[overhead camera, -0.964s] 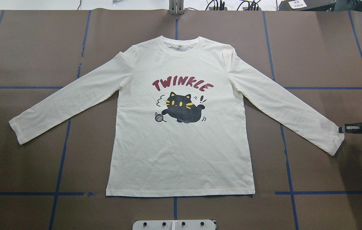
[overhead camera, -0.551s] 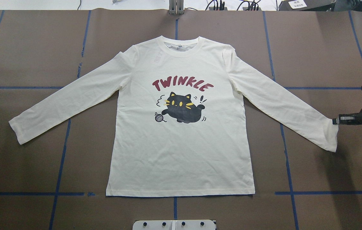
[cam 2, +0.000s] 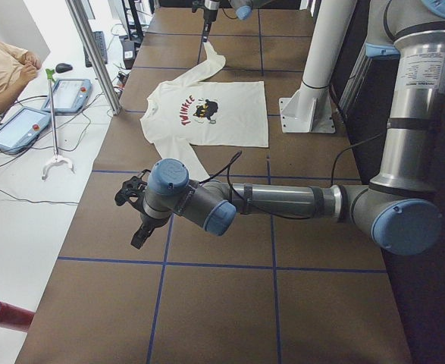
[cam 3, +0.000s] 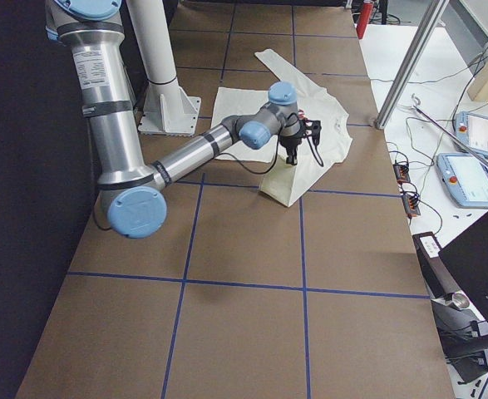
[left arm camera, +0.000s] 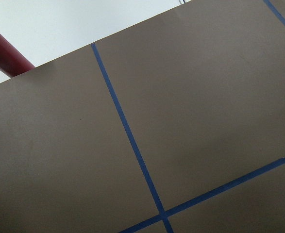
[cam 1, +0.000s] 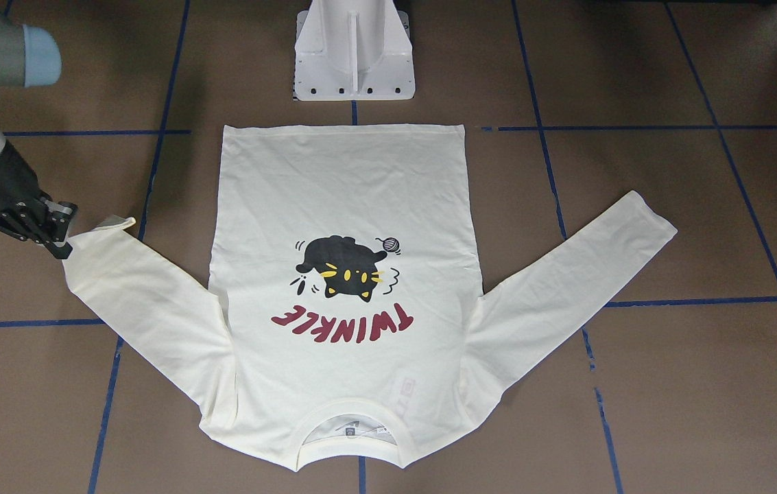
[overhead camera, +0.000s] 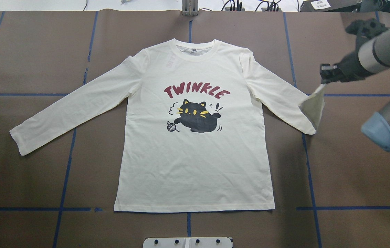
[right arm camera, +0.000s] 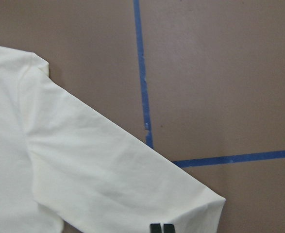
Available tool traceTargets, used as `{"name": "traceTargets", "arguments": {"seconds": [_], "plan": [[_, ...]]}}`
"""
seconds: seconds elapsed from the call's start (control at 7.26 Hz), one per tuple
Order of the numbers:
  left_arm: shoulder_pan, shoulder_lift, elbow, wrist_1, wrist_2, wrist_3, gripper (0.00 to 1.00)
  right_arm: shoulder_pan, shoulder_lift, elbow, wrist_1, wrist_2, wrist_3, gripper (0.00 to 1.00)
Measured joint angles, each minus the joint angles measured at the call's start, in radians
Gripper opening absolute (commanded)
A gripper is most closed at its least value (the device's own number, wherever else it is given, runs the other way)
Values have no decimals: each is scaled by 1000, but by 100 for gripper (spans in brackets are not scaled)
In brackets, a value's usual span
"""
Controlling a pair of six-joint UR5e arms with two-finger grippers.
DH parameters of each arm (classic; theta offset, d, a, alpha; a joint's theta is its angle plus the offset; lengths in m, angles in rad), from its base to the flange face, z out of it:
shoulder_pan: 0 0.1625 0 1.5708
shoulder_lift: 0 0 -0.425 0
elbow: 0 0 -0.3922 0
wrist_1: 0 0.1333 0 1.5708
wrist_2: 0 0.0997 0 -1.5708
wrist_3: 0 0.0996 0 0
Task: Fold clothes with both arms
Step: 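Grasp the sleeve cuff and fold it across the shirt front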
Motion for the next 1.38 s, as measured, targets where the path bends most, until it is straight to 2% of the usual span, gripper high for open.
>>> {"name": "traceTargets", "arguments": {"seconds": [0.14, 0.28, 0.41, 0.69, 0.83, 1.24, 1.38], "plan": [[0, 2, -1, 0, 0, 0, 100, -4, 168, -3, -174, -29, 0, 0], [0, 4, -1, 0, -1, 0, 100, -13, 311, -17, -283, -56, 0, 0], [-1, 6, -1, 1, -1, 0, 100, -27, 433, -56, -330, -79, 0, 0], [-1, 7, 0, 1, -1, 1, 100, -92, 637, -199, -347, -142, 11, 0], [-1, 8, 1, 1, -1, 1, 100, -152, 710, -292, -313, -199, 42, 0], [-2, 10, 5, 0, -1, 2, 100, -378, 800, -658, 50, -481, 219, 0], [-2, 11, 5, 0, -1, 3, 100, -419, 844, -755, 114, -522, 288, 0]]}}
